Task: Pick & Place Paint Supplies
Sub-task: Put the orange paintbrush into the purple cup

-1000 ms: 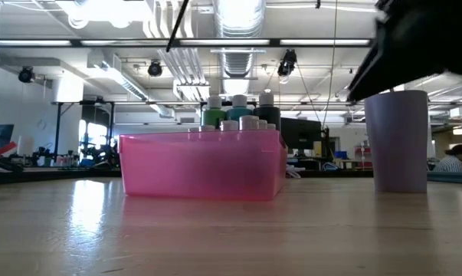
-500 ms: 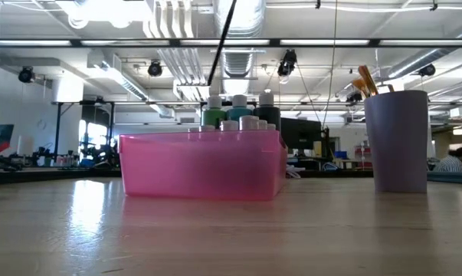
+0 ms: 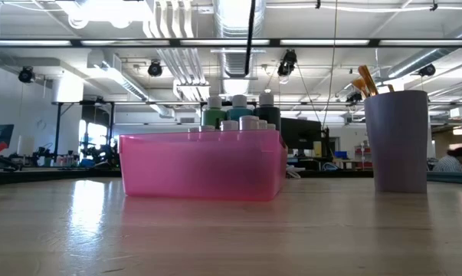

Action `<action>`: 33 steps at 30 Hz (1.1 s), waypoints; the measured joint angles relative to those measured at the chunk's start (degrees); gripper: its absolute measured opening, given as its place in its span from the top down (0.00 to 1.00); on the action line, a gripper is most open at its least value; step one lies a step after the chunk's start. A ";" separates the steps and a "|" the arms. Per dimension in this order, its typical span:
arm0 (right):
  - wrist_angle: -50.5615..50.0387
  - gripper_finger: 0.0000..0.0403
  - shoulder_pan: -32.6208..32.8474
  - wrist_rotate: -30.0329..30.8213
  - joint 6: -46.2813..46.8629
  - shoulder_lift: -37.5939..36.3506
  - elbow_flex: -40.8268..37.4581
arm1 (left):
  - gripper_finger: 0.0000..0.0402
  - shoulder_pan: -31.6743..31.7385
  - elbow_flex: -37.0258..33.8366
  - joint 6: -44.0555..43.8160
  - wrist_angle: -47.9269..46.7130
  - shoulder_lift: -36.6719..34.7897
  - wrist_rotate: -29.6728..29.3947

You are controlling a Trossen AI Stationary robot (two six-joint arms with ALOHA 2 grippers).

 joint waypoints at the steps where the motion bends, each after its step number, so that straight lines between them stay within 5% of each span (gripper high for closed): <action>1: 0.96 0.49 0.00 0.85 -1.07 0.00 -0.03 | 1.00 -0.01 0.00 -0.11 0.68 0.52 0.02; 10: 5.27 0.48 -0.30 6.22 -5.89 0.00 0.18 | 1.00 0.01 0.61 0.00 3.42 1.83 4.35; 13: 10.16 0.50 -0.38 1.67 -11.55 0.00 1.19 | 1.00 0.09 1.21 0.03 2.49 1.83 4.31; 21: 34.90 0.56 -1.27 -8.19 -44.64 -0.02 1.80 | 1.00 0.14 2.92 0.03 -0.46 1.57 4.69; 28: 45.04 0.60 -3.72 -16.22 -55.52 -0.83 1.70 | 1.00 0.34 3.85 -2.68 -1.22 0.59 13.72; 33: 50.61 0.60 -5.57 -18.81 -62.00 -2.23 1.67 | 1.00 0.36 4.28 -2.79 -2.73 -1.71 14.81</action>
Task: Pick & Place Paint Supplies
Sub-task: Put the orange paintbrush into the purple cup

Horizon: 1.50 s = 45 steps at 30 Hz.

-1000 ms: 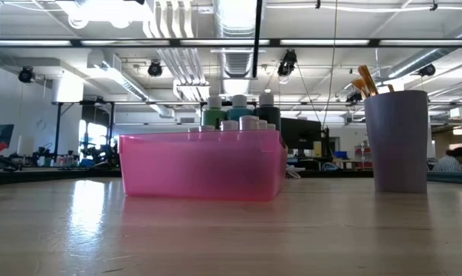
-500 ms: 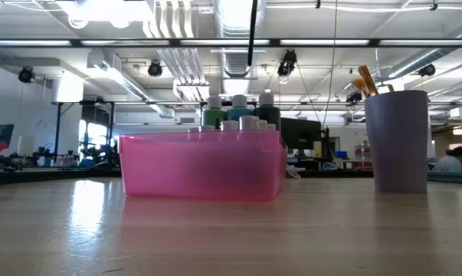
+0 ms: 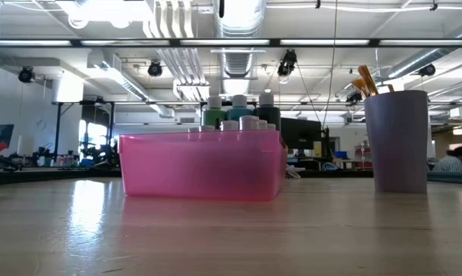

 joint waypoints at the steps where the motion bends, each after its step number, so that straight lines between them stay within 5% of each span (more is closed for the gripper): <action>1: 0.55 0.60 -0.34 -0.03 -0.91 -0.53 0.00 | 1.00 0.00 0.00 0.01 -0.89 -0.56 0.06; 21: 18.67 0.47 -15.24 -19.46 -14.89 -2.12 -1.68 | 1.00 -0.04 -0.07 2.86 -13.94 -9.87 -4.82; 32: 21.14 0.55 -19.12 -26.96 -13.23 -1.88 -1.99 | 1.00 -0.03 -0.09 7.86 -15.90 -9.88 -8.08; 45: 21.54 0.70 -20.09 -27.26 -13.14 -1.88 -2.08 | 1.00 0.00 -0.09 12.93 -15.75 -9.88 -8.58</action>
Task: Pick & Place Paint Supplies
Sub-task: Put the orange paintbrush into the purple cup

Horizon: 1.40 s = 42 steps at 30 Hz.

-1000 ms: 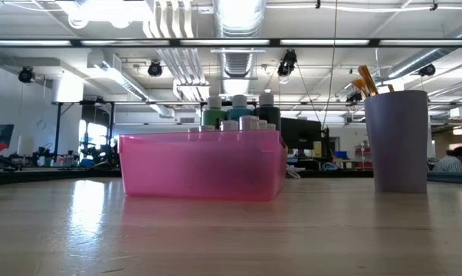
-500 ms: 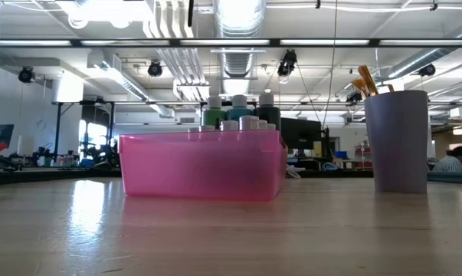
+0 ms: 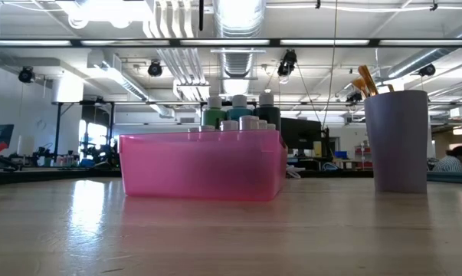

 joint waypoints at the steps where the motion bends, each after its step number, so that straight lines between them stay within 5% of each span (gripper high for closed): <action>1: 0.08 0.72 0.00 0.00 0.00 0.00 0.00 | 1.00 0.00 0.00 0.44 0.00 0.00 -0.14; 11: -0.09 0.94 -0.22 0.08 -0.83 0.00 0.00 | 1.00 0.00 -0.02 1.16 -0.09 0.00 -1.18; 17: -0.63 0.96 -0.22 0.80 -1.14 0.00 0.00 | 0.97 -0.07 -0.04 -0.69 -0.18 0.00 -3.65; 26: -4.15 0.97 -0.20 1.70 0.28 -0.13 0.00 | 0.69 -0.10 2.20 -4.79 -4.57 -0.31 -16.21; 33: -21.98 0.97 2.20 10.61 10.19 -4.28 0.01 | 0.47 -0.09 4.94 -10.94 -16.54 -4.17 -33.12; 42: -53.35 0.97 13.08 35.75 39.69 -13.58 -0.44 | 0.49 -0.11 -5.39 -17.02 -17.21 -9.57 -37.23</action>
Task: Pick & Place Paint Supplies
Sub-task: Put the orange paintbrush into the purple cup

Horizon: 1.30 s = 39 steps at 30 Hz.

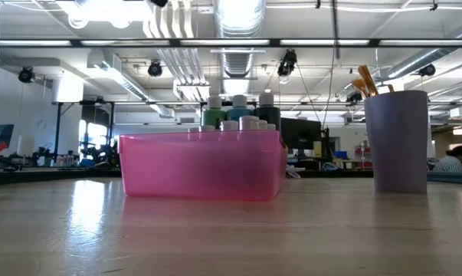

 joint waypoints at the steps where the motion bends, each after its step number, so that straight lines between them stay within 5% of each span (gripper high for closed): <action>1: -3.36 0.97 1.40 1.87 3.56 -0.80 -0.06 | 0.50 0.00 -1.98 -0.45 1.89 -0.43 -0.83; 11: -24.21 0.97 3.80 6.55 30.67 -6.72 -2.15 | 0.53 -0.02 -19.06 -2.89 23.96 -1.64 -6.33; 20: -25.29 0.97 3.31 3.42 45.21 -10.45 -13.68 | 0.53 -0.02 -22.55 -3.02 25.40 -1.82 -6.31; 39: -13.22 0.97 3.09 -0.96 49.95 -12.47 -29.16 | 0.53 -0.02 -22.92 -3.09 25.38 -1.78 -6.11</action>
